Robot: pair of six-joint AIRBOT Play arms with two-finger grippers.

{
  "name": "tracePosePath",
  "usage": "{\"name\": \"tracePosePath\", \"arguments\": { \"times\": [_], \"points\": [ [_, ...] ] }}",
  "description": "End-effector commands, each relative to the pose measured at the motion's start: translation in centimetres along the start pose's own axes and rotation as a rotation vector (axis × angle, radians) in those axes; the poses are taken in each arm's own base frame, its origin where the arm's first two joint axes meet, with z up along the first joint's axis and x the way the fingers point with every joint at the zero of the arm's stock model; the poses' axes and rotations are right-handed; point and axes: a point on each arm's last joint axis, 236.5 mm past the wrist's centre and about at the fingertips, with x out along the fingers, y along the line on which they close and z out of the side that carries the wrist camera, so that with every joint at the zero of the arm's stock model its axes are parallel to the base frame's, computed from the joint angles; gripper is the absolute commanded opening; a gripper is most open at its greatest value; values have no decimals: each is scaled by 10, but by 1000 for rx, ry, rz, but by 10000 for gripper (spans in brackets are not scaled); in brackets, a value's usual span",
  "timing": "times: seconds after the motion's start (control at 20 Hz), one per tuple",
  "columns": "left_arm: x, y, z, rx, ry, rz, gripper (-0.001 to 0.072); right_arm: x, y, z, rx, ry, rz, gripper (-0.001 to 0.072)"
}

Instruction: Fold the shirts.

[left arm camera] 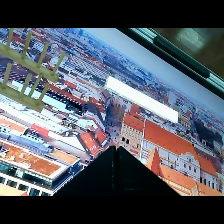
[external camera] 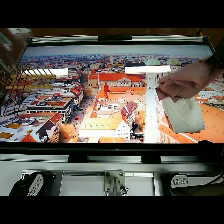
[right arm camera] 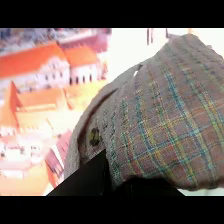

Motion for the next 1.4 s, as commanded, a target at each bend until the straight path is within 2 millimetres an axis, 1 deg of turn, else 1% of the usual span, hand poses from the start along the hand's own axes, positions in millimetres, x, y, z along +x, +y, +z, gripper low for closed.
{"name": "tracePosePath", "arguments": {
  "times": [0.0,0.05,0.15,0.25,0.3,0.35,0.45,0.5,0.55,0.6,0.65,0.75,0.8,0.85,0.9,0.95,1.1,1.2,1.25,1.35],
  "points": [
    [-1,0,0,1,-2,0,27,-13,-38,-66,36,281,-168,47],
    [-1,0,0,2,-2,0,27,-16,-44,-69,69,291,-199,48],
    [-1,-1,1,3,-4,-1,27,-13,-48,-75,127,305,-220,48],
    [-2,-1,1,3,-5,-1,27,-8,-52,-91,182,349,-229,47],
    [-2,-1,1,3,-5,-1,27,-7,-56,-103,199,379,-249,47],
    [-2,-1,1,3,-5,-1,27,-10,-67,-119,216,417,-299,48],
    [-2,-1,1,4,-5,-1,27,-19,-88,-156,246,502,-412,48],
    [-2,-1,1,3,-5,-1,27,-22,-94,-176,261,549,-449,48],
    [-2,-1,1,3,-5,-1,27,-21,-96,-194,276,586,-460,48],
    [-2,-1,1,3,-5,-2,27,-14,-95,-211,295,609,-454,48],
    [-2,-1,1,3,-5,-1,27,-5,-93,-224,315,615,-438,48],
    [-2,-1,1,3,-5,-2,27,13,-92,-240,364,599,-421,48],
    [-2,-1,1,3,-5,-1,27,19,-92,-244,394,589,-420,49],
    [-2,-1,1,3,-5,-1,27,23,-92,-245,414,582,-417,92],
    [-2,-1,1,3,-5,-1,27,25,-92,-243,423,567,-416,327],
    [-2,-1,1,3,-5,-1,27,25,-92,-242,420,563,-416,493],
    [-2,-1,1,4,-4,-1,27,14,-101,-241,397,549,-472,493],
    [-1,-1,0,2,-3,-1,27,-2,-114,-232,370,514,-547,494],
    [-1,0,0,3,-2,0,27,-15,-124,-224,351,488,-610,494],
    [-1,0,0,29,-2,0,27,-56,-152,-202,312,431,-793,494]
  ]
}}
